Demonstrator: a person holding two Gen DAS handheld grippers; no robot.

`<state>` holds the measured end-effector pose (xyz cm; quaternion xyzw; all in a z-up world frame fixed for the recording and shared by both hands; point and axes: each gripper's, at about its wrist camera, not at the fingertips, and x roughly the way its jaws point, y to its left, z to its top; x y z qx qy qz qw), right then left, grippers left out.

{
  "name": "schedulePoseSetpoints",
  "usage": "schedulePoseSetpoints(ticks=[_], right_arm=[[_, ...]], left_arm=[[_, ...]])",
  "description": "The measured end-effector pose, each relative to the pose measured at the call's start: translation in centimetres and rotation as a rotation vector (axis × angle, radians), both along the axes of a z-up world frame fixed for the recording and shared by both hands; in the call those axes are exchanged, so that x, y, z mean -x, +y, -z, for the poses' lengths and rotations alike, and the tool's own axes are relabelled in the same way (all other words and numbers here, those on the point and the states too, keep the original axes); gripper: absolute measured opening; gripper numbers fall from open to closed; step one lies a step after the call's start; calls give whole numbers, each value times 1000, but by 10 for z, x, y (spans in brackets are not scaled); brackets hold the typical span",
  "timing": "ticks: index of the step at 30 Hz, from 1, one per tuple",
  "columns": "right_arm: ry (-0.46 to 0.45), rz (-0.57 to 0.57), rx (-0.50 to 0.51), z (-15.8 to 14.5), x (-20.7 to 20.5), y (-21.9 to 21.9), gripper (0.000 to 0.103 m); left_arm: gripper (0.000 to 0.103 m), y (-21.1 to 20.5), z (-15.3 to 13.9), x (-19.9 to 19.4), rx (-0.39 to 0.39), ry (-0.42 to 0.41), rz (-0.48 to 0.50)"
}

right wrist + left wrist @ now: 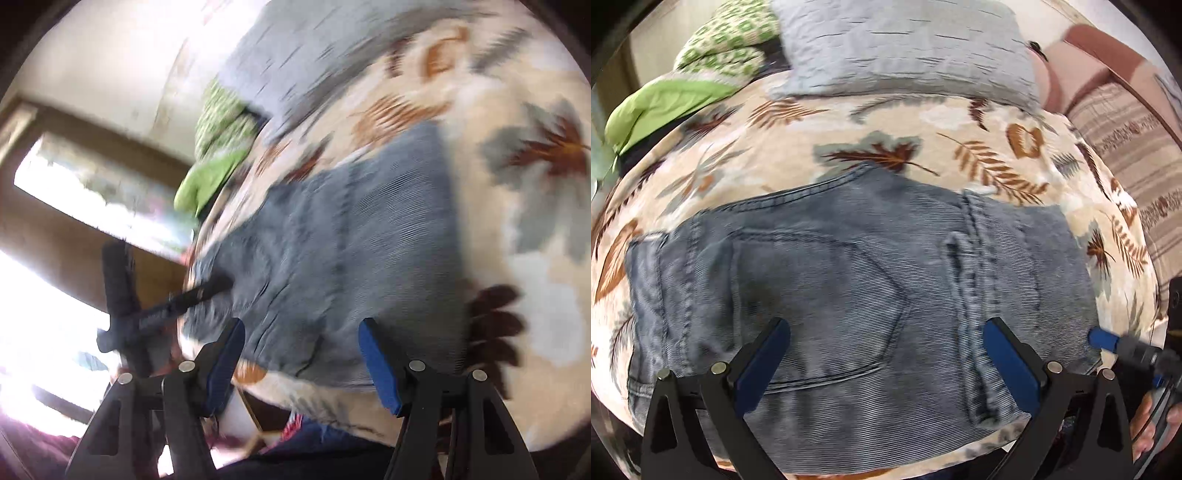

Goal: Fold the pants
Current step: 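Lay the folded leg onto the seat with right gripper and release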

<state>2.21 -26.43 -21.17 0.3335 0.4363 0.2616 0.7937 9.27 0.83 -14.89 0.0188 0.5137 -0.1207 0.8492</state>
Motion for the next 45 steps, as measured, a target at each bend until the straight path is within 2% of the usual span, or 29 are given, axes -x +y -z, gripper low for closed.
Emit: schedulePoseSetpoints(ticks=[2,5,8,10,12,16,18,22,27,32,36,39,45], right_arm=[[-14,44,-39,3,1,-8,67],[-9,75,-41,7,-2,-18,67],[46,113,-71,21,-9,-25,67],[85,131,-130,34,-13,-30,67],[106,134,-209,44,-13,-37,67],[155,144,-393,65,-15,-52,67],[168,133,-411,67,-16,-55,67],[160,107,-373,62,-17,-51,67],[165,89,-385,61,-19,-51,67],[148,87,-365,60,-18,-48,67],[137,91,-340,57,-18,-45,67],[108,70,-248,47,-15,-37,67],[39,31,35,17,-10,-11,66]], left_arm=[[103,-13,-1,-1,-19,-11,20],[103,-34,4,-3,-42,-19,64],[103,-55,25,-7,-132,19,99],[103,-68,47,-6,-200,66,123],[103,-70,47,-3,-200,44,117],[103,-73,46,-7,-220,69,121],[103,-73,47,-9,-219,77,110],[103,-76,46,-9,-232,85,83],[103,-75,39,-3,-247,79,84],[103,-56,22,9,-193,33,76],[103,-28,11,16,-204,-10,49],[103,0,5,19,-179,-36,13],[103,70,3,29,-147,-58,-85]])
